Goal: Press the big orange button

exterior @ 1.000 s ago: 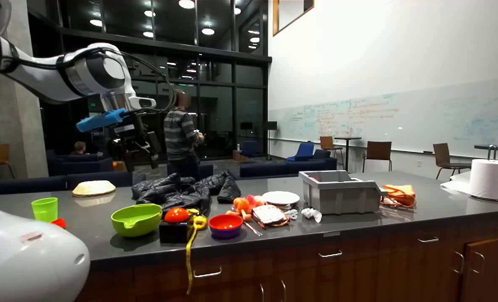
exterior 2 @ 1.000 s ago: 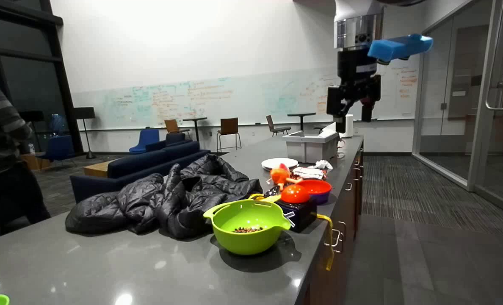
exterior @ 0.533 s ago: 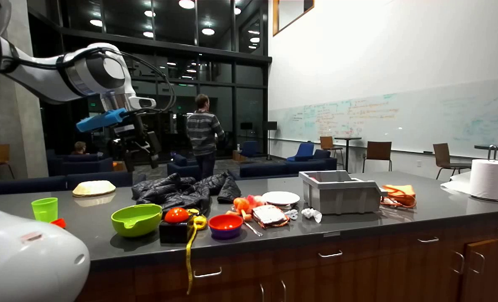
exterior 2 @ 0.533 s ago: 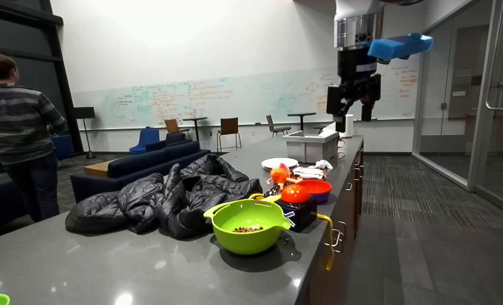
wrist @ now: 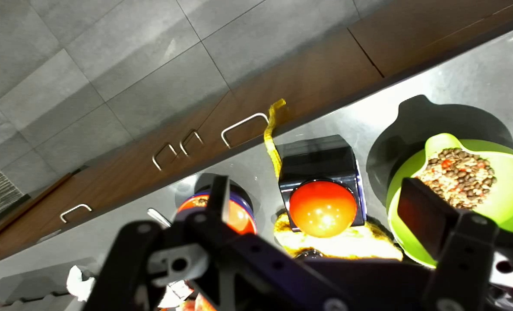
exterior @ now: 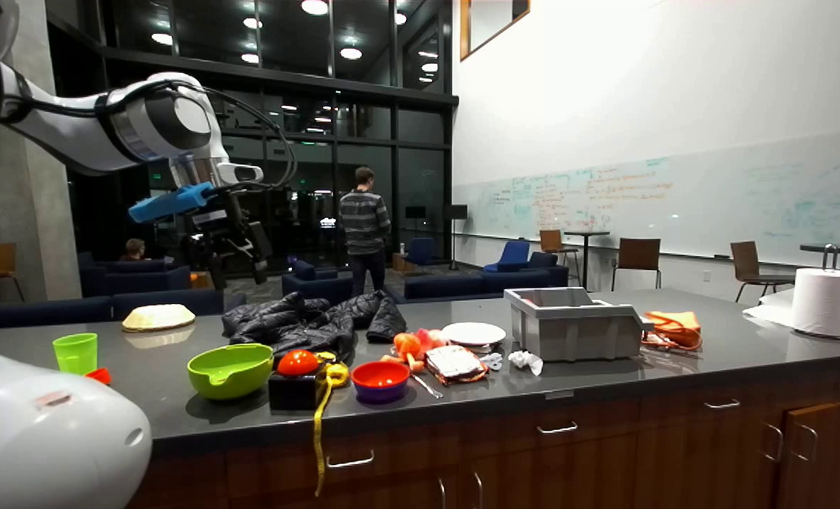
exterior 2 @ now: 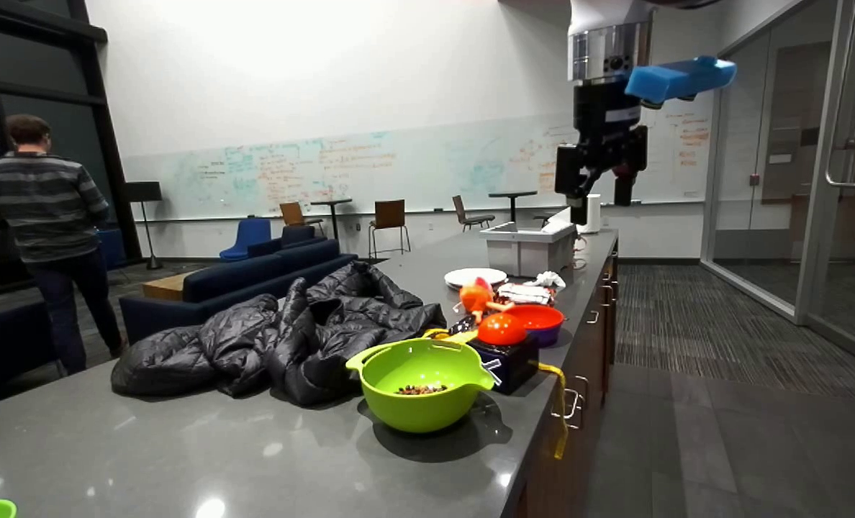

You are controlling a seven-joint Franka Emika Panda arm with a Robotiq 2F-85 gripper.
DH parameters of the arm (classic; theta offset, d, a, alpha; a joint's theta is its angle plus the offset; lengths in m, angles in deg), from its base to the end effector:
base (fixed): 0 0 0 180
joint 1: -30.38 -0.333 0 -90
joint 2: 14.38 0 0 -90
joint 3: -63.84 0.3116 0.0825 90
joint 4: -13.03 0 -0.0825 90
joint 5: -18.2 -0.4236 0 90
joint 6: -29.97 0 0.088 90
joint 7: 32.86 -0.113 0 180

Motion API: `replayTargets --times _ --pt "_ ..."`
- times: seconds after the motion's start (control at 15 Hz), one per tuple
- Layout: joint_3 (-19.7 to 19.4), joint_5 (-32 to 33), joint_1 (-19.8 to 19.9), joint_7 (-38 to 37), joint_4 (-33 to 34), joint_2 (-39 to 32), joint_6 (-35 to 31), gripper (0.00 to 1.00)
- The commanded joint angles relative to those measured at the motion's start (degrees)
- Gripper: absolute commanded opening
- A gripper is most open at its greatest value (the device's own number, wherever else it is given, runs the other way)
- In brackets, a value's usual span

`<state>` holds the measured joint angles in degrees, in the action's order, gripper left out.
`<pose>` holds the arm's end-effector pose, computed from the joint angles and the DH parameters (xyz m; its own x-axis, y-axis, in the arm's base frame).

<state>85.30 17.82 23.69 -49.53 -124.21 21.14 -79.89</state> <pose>0.3726 0.2125 0.5114 0.9745 0.1563 0.1610 0.1292 -0.9774 0.1671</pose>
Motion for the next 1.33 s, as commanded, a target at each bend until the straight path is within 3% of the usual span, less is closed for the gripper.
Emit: replayTargets --times 0.0,0.2,0.73,1.27 --pt "-1.4 0.7 -1.6 -0.4 -0.7 -0.2 -0.6 1.00" --pt "-2.9 -1.6 -3.0 1.5 -3.0 -0.4 -5.1 1.00" --pt "-6.1 -6.4 -6.5 7.0 -10.4 -4.5 -24.9 1.00" --pt "-8.7 -10.7 -10.2 14.2 -10.8 -13.3 -36.5 1.00"
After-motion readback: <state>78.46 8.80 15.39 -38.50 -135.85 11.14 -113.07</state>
